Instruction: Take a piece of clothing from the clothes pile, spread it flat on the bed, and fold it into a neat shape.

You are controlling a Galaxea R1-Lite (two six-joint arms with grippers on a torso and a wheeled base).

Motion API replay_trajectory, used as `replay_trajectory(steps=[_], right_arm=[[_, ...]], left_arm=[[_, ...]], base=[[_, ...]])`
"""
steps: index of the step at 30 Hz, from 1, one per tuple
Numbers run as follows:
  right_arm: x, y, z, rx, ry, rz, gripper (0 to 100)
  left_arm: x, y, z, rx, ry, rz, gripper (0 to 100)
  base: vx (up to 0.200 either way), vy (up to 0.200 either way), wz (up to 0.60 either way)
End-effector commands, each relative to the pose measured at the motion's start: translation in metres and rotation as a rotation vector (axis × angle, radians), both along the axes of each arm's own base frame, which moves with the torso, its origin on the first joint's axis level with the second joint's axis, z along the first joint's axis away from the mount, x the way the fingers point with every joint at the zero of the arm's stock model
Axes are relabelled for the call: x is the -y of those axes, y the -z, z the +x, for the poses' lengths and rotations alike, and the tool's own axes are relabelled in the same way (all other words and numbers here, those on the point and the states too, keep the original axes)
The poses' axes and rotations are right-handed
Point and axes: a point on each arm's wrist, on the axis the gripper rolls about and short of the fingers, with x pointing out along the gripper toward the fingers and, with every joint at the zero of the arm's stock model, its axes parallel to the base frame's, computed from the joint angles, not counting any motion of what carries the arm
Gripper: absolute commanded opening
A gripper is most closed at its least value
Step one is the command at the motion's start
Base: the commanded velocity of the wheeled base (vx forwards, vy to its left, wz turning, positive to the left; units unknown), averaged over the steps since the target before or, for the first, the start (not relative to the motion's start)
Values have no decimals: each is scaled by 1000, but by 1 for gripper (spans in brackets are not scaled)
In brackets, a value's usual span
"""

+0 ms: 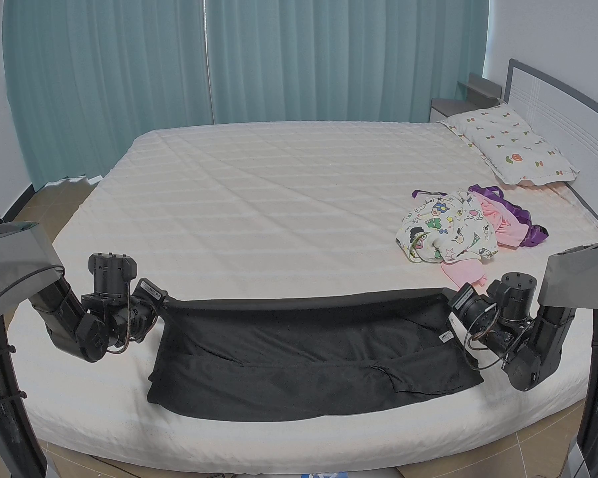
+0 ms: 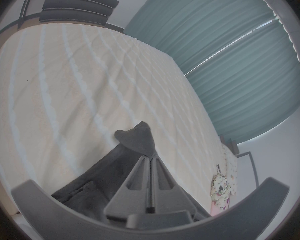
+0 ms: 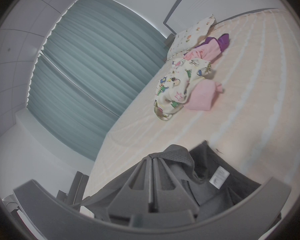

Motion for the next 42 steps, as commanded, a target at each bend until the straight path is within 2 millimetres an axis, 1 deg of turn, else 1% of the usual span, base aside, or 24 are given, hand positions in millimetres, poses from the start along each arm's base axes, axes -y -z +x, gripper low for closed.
replay_trajectory(steps=[1, 3, 13, 23, 24, 26, 27, 33, 34, 36, 38, 42], right_arm=[[3, 9, -16, -63, -24, -30, 0], [4, 14, -22, -94, -51, -52, 0], [5, 36, -28, -172, -70, -96, 0], [7, 47, -39, -231, -89, -141, 0], [7, 48, -39, -238, -90, -143, 0], [7, 49, -39, -241, -90, -144, 0], [7, 49, -39, -241, -90, -144, 100], [7, 47, -40, -234, -90, -142, 100], [8, 44, -39, -226, -83, -138, 100], [10, 39, -39, -211, -71, -134, 100], [14, 32, -39, -192, -56, -125, 100], [23, 21, -40, -167, -21, -116, 100]], left_arm=[[1, 7, -7, -37, 9, 13, 0], [2, 10, -9, -52, 14, 14, 0], [6, 35, -14, -138, 30, 26, 0], [12, 39, -22, -168, 51, 31, 0], [13, 40, -24, -175, 56, 32, 100], [15, 41, -25, -181, 60, 33, 100], [15, 41, -25, -181, 62, 33, 100], [17, 41, -30, -192, 67, 37, 100], [16, 41, -34, -198, 66, 38, 100], [14, 33, -34, -174, 60, 33, 100], [8, 20, -32, -130, 40, 24, 100], [1, 2, -21, -54, 17, 17, 100]], base=[[0, 0, 0], [0, 0, 0], [0, 0, 0], [0, 0, 0], [0, 0, 0], [0, 0, 0], [0, 0, 0], [0, 0, 0], [0, 0, 0], [0, 0, 0], [0, 0, 0], [0, 0, 0]])
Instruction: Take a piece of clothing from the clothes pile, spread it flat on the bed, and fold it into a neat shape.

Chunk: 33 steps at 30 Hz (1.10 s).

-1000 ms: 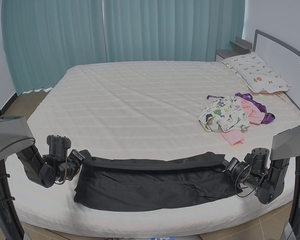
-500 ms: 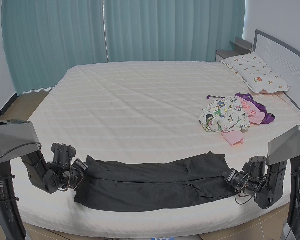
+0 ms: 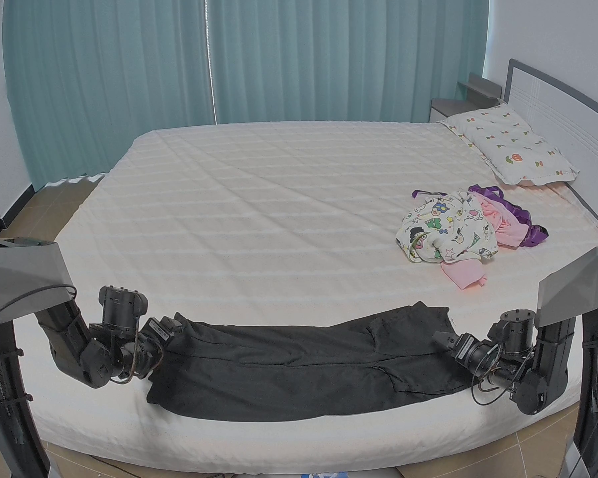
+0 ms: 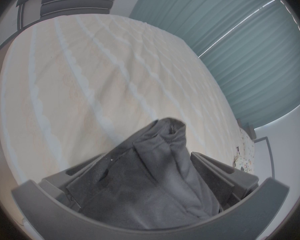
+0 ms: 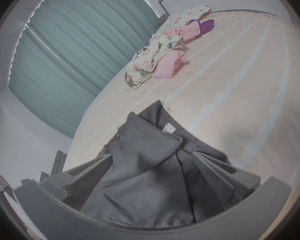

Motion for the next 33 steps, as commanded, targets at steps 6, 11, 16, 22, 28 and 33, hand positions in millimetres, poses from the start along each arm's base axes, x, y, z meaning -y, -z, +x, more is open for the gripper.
replay_trajectory(steps=[6, 11, 16, 22, 28, 33], right_arm=[[15, -13, -10, 12, 53, 3, 100], [14, -12, -14, -4, 52, 5, 100], [12, -8, -14, -23, 54, 25, 100], [12, -6, -17, -37, 51, 23, 100], [13, -7, -21, -46, 47, 24, 100], [12, -8, -21, -46, 45, 24, 100]], left_arm=[[-2, -26, 30, 79, 48, 49, 100], [3, -24, 53, 67, 88, 75, 100], [11, -14, 57, 19, 184, 122, 100], [12, -8, 50, 9, 369, 146, 100], [10, -3, 42, 8, 546, 194, 100], [9, -1, 41, 8, 585, 245, 100]], base=[[0, 0, 0], [0, 0, 0], [0, 0, 0], [0, 0, 0], [0, 0, 0], [0, 0, 0]])
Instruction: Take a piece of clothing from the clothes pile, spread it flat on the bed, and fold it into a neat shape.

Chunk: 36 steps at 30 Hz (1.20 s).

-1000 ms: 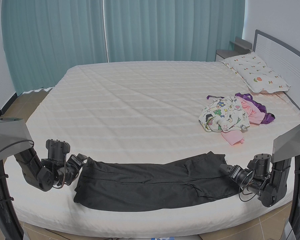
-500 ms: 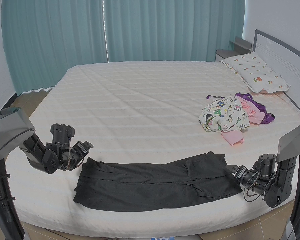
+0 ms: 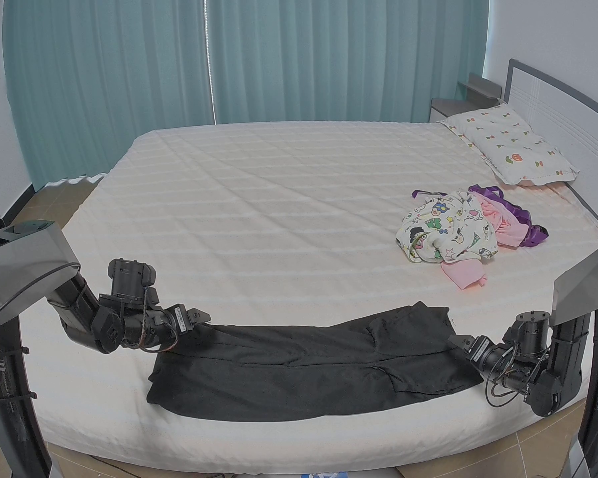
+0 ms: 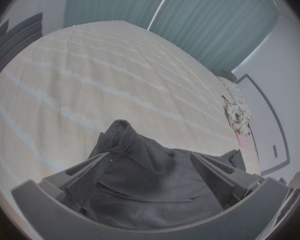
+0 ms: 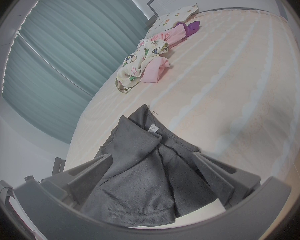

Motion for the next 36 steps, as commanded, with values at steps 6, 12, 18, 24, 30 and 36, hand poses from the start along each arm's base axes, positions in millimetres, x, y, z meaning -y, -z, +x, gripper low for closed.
replay_trajectory(steps=[6, 12, 18, 24, 30, 36], right_arm=[[0, -2, -1, 11, -2, 2, 100], [-2, -2, -1, 12, -8, 3, 100], [-2, -2, -1, 10, -8, 4, 100], [-2, -2, -1, 12, -8, 5, 100], [-3, -2, -1, 10, -10, 4, 100], [-4, -2, -3, 4, -18, 4, 100]], left_arm=[[-10, 0, 0, 13, 7, 40, 100], [-14, 2, 1, 29, 15, 58, 100], [-14, 6, -3, 8, 20, 57, 100], [-20, 10, -10, -18, 2, 65, 0], [-37, 5, -23, -20, -44, 65, 0], [-49, 1, -39, -15, -85, 62, 0]], base=[[0, 0, 0], [0, 0, 0], [0, 0, 0], [0, 0, 0], [0, 0, 0], [0, 0, 0]])
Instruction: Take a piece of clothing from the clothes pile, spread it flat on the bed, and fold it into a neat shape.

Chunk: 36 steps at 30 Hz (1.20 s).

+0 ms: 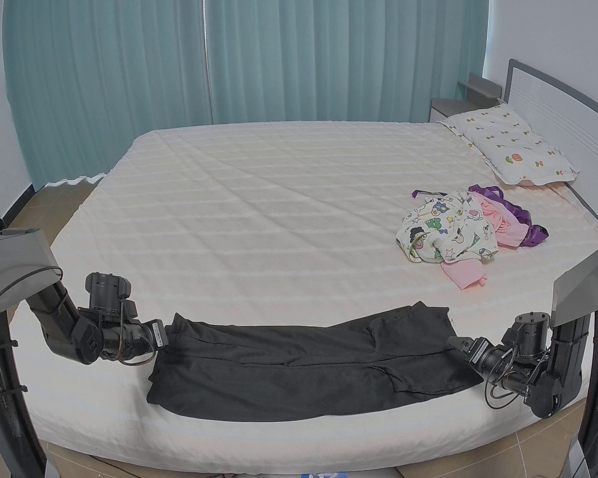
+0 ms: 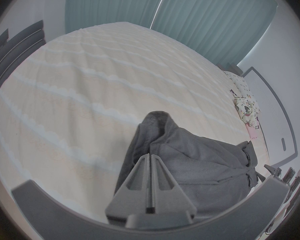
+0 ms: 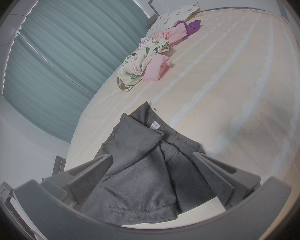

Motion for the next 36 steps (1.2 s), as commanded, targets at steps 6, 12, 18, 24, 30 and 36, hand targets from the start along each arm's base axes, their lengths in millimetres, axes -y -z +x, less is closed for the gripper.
replay_trajectory(steps=[6, 12, 18, 24, 30, 36], right_arm=[[-2, -1, -1, 7, -5, 6, 100], [-2, -1, -1, 6, -1, 12, 100], [-2, -2, -1, 9, 1, 12, 100], [-1, -9, -1, 33, 7, 15, 100], [4, -19, -1, 68, 21, 23, 100], [13, -27, 3, 106, 51, 30, 100]], left_arm=[[-14, -12, -13, 21, -49, -15, 0], [-14, -11, -15, 20, -44, -8, 0], [-19, -2, -31, -37, -63, -2, 0], [-19, 2, -37, -62, -64, -4, 0], [-19, -3, -33, -42, -77, -32, 0], [-12, -9, -32, -18, -141, -155, 0]], base=[[0, 0, 0], [0, 0, 0], [0, 0, 0], [0, 0, 0], [0, 0, 0], [0, 0, 0]])
